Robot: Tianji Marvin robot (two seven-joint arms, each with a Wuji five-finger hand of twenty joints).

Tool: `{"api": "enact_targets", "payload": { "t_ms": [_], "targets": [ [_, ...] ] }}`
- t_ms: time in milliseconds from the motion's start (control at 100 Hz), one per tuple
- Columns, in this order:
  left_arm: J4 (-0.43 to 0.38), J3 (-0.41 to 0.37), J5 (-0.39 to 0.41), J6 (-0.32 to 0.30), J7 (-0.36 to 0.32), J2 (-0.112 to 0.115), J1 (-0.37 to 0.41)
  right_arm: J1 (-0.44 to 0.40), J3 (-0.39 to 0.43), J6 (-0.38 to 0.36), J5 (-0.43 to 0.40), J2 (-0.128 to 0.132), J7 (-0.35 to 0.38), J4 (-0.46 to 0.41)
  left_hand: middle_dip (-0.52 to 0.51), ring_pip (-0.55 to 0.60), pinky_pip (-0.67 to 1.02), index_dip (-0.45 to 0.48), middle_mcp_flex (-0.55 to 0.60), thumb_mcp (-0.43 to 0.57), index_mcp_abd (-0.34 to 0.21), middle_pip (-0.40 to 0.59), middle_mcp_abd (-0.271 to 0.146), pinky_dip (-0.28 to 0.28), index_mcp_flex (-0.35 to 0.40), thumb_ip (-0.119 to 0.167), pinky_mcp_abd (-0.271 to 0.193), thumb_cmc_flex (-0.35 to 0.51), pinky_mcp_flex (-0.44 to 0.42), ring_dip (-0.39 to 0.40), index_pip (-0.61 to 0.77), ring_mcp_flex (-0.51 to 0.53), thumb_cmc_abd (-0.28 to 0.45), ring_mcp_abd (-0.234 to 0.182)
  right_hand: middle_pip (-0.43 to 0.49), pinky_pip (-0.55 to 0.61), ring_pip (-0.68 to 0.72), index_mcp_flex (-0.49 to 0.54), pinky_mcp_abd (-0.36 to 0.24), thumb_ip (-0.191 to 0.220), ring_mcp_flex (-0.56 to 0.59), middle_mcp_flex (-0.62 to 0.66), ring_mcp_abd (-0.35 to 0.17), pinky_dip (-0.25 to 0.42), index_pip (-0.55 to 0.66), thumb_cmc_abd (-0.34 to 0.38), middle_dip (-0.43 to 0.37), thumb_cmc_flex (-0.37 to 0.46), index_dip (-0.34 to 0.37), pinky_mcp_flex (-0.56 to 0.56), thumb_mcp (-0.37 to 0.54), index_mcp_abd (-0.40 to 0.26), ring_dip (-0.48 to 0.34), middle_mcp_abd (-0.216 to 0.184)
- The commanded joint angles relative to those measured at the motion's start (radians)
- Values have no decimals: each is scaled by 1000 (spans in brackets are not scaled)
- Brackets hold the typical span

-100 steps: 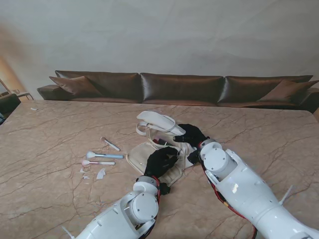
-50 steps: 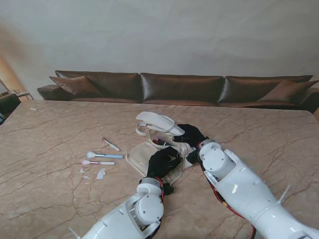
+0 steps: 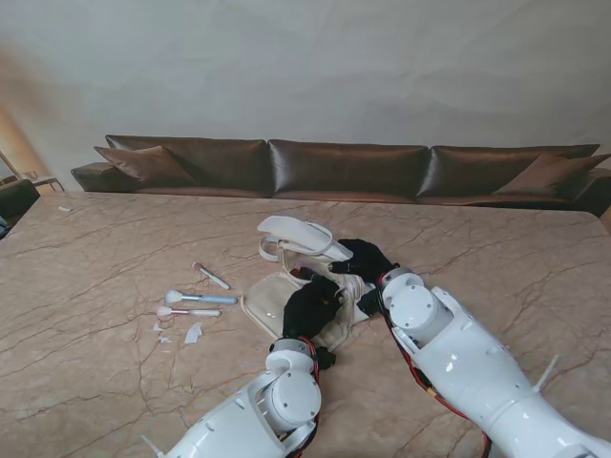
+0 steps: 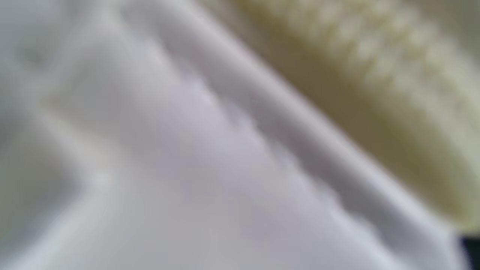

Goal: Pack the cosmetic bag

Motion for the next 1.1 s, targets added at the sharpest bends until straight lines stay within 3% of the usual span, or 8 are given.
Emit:
{"api": "enact_targets", "payload": {
  "t_ms": [0, 160, 290, 620, 770, 880, 990, 1090],
  "targets": [
    [-4, -1, 3, 2, 4, -10, -3, -30, -6, 4, 6, -3, 13, -10, 42, 43, 65, 90, 24, 21, -128, 43, -37, 23, -22, -27, -23, 77, 21, 37, 132, 43, 38, -27, 26, 25, 13, 28, -3, 25, 29, -7, -25, 5, 42, 44, 12, -54, -16, -14, 38, -118, 5, -20],
    [9, 2, 8, 3, 11, -15, -12, -49, 23, 12, 6, 16, 58, -44, 60, 93, 140, 134, -2, -35, -96, 194, -50, 26, -73, -54, -40, 138, 100, 50, 230, 120, 81, -46, -11, -10, -35, 4, 3, 90, -40, -64, -13, 13, -50, 80, 20, -208, -24, -83, 7, -73, 0, -18],
    [15, 4, 4, 1, 15, -19, -15, -65, 50, 16, -6, 36, 103, -77, 16, 118, 190, 160, -46, -88, -79, 340, -40, 19, -100, -56, -36, 169, 165, 39, 249, 171, 119, -56, -69, -74, -128, -19, -4, 228, -146, -153, -9, 49, -263, 165, 6, -334, 127, -174, -79, -23, -9, -20],
    [-5, -6, -1, 2, 9, -11, -8, -113, 128, 10, -55, 99, 263, -171, -16, 149, 241, 232, -38, -68, -63, 451, -52, -6, -78, -33, -10, 158, 257, 25, 256, 236, 132, -54, -251, -327, -402, -274, -38, 248, -468, -472, -25, 118, -467, 191, -96, -398, 88, -457, -433, 41, -93, -26],
    [-20, -11, 3, -3, 14, -7, 0, -135, 158, 8, -93, 118, 297, -204, -27, 143, 248, 214, -29, -54, -53, 429, -57, -17, -73, -36, 4, 157, 288, 15, 248, 256, 121, -46, -281, -406, -471, -363, -52, 255, -554, -575, -35, 135, -521, 145, -125, -412, 59, -521, -436, 86, -117, -21],
    [-15, -12, 29, -9, 45, -9, -1, -160, 180, 2, -132, 130, 311, -236, -45, 140, 257, 131, 1, -43, -85, 377, -17, -45, -68, -41, 0, 123, 319, -1, 237, 286, 106, -50, -291, -458, -507, -402, -56, 246, -595, -628, -38, 158, -547, 92, -138, -426, 40, -543, -392, 116, -132, -12],
    [-12, -11, 68, -8, 55, -1, -5, -190, 203, -12, -172, 142, 326, -266, -49, 116, 249, 65, 36, 1, -121, 317, -15, -68, -45, -42, -4, 67, 330, -17, 191, 302, 60, -56, -307, -509, -545, -443, -61, 245, -639, -682, -39, 166, -581, 63, -147, -432, 20, -572, -366, 150, -151, -1],
    [-12, -12, 77, -10, 61, 1, -6, -220, 223, -13, -207, 149, 328, -294, -52, 93, 232, 18, 65, 36, -112, 264, -6, -92, -22, -33, -3, 32, 352, -29, 147, 319, 36, -55, -315, -533, -566, -469, -58, 246, -671, -724, -34, 168, -601, 37, -151, -411, 12, -592, -363, 179, -161, 13]
  ]
}}
